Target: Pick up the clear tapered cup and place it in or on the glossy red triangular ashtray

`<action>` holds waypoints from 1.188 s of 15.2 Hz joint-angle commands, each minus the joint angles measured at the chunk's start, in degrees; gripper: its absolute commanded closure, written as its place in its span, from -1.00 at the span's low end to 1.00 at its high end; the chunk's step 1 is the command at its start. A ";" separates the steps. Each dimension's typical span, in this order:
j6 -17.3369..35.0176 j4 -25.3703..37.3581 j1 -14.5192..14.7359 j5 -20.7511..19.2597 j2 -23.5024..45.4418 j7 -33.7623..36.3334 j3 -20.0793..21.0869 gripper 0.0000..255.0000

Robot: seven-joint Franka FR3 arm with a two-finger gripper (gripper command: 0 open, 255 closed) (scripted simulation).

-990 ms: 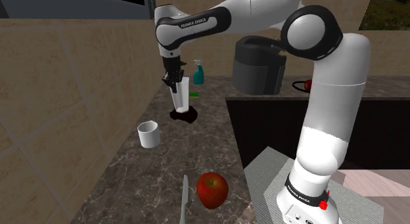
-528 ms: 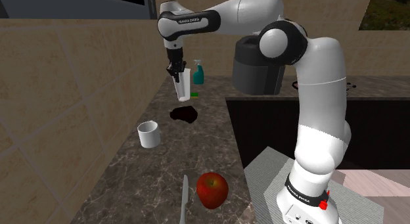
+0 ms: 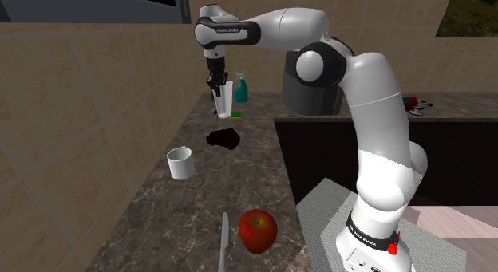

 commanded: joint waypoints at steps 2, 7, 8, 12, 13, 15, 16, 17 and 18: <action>2.87 -3.69 -0.22 0.05 -0.86 0.27 0.04 1.00; 7.14 -8.70 -0.51 0.06 -1.59 0.63 0.03 1.00; 7.95 -9.59 -0.56 0.05 -1.67 0.71 0.03 1.00; 11.08 -12.87 -0.72 -0.02 -1.79 1.00 -0.01 1.00; 11.84 -13.62 -0.75 -0.04 -1.78 1.07 -0.02 1.00; 13.33 -15.04 -0.81 -0.10 -1.70 1.21 -0.04 1.00; 14.06 -15.72 -0.84 -0.13 -1.64 1.29 -0.06 1.00; 14.79 -16.38 -0.86 -0.17 -1.57 1.36 -0.07 1.00; 15.50 -17.01 -0.88 -0.21 -1.48 1.44 -0.09 1.00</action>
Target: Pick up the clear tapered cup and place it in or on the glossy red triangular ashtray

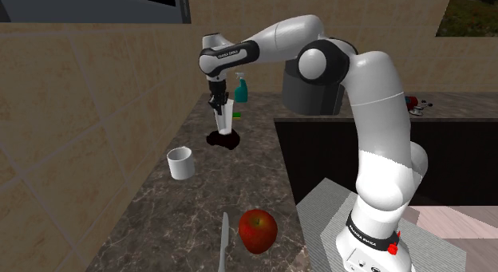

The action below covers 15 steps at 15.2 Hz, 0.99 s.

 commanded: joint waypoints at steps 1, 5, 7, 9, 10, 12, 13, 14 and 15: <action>1.68 -1.66 -0.03 -0.07 -0.02 0.23 -0.01 1.00; 2.17 -2.07 -0.04 -0.10 0.05 0.28 -0.03 1.00; 2.17 -2.07 -0.04 -0.10 0.05 0.28 -0.03 1.00; 2.17 -2.07 -0.04 -0.10 0.05 0.28 -0.03 1.00; 2.17 -2.07 -0.04 -0.10 0.05 0.28 -0.03 1.00; 2.16 -2.05 -0.03 -0.10 0.07 0.28 -0.03 -1.00; 2.16 -2.05 -0.03 -0.11 0.07 0.28 -0.03 -1.00; 2.16 -2.05 -0.03 -0.10 0.07 0.28 -0.03 -1.00; 2.16 -2.05 -0.03 -0.10 0.07 0.28 -0.03 -1.00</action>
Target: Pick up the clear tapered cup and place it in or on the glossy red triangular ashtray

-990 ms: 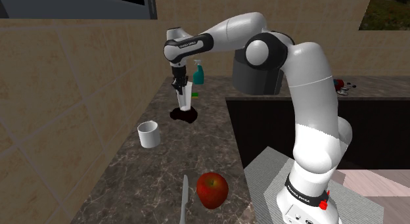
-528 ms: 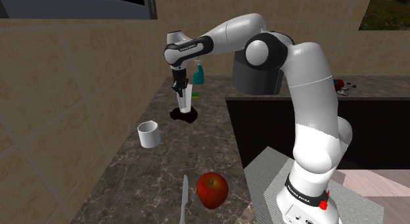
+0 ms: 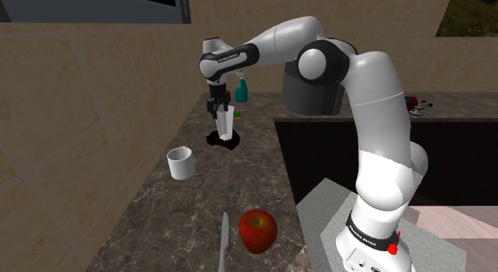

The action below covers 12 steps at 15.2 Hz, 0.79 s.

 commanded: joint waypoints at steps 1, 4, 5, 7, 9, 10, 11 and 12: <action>0.00 0.00 0.00 0.00 0.00 0.00 0.00 -1.00; -5.22 4.28 0.33 0.25 -0.94 -0.27 0.19 -1.00; -6.66 5.62 0.44 0.30 -1.06 -0.34 0.23 -1.00; -6.66 5.60 0.44 0.30 -1.07 -0.34 0.23 -1.00; -6.66 5.62 0.44 0.30 -1.06 -0.34 0.23 -1.00; -6.66 5.62 0.44 0.30 -1.06 -0.34 0.23 -1.00; -6.66 5.62 0.44 0.30 -1.06 -0.34 0.23 -1.00; -6.66 5.62 0.44 0.30 -1.06 -0.34 0.23 -1.00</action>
